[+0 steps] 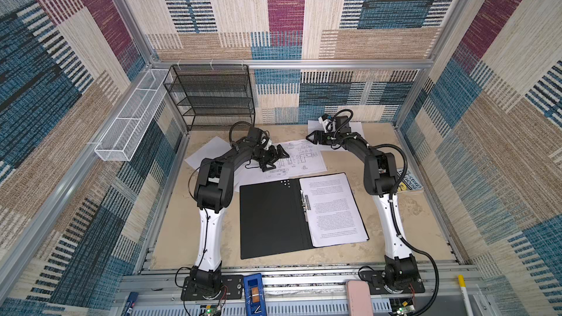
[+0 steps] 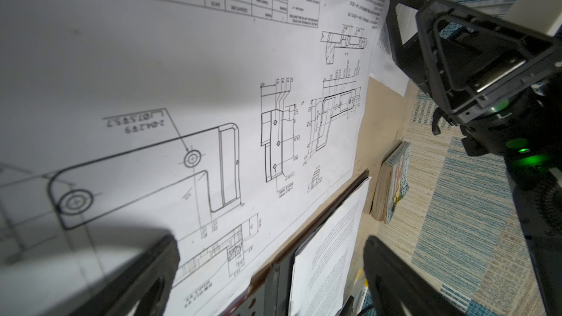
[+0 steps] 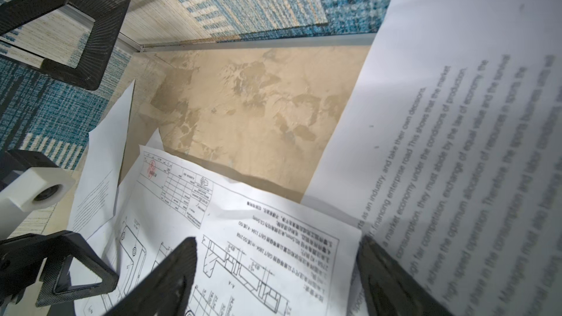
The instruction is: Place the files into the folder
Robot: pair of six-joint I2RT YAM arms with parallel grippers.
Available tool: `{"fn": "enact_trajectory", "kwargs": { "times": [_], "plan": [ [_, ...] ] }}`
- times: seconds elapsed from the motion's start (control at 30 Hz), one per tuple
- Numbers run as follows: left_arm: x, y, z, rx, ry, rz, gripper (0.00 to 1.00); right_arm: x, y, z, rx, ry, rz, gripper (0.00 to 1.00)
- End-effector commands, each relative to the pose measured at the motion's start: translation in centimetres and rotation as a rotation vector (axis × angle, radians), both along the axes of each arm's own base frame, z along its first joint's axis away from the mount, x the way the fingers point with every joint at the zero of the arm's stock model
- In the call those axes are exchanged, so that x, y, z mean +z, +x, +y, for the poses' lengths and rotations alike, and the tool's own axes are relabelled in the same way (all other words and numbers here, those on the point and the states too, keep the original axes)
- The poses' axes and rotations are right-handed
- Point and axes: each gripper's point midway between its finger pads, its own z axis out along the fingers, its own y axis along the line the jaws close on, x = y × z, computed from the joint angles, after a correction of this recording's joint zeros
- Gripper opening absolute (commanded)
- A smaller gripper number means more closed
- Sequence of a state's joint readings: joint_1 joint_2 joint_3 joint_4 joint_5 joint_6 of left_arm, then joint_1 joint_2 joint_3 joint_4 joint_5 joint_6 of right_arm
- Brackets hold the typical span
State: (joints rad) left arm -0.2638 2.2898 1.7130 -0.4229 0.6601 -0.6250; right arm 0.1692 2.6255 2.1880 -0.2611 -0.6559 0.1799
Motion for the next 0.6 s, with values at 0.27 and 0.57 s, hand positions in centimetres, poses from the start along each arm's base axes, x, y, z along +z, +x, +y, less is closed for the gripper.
{"fn": "enact_trajectory", "kwargs": {
  "times": [0.27,0.57],
  "plan": [
    [-5.2,-2.1,2.3,0.041,0.161,0.138,0.98,2.4,-2.3,1.8,0.091,0.104,0.030,0.76],
    [-5.5,-2.1,2.9,0.046,0.167,0.145,0.98,5.2,-4.9,1.9,0.142,0.228,0.088,0.81]
  ]
}}
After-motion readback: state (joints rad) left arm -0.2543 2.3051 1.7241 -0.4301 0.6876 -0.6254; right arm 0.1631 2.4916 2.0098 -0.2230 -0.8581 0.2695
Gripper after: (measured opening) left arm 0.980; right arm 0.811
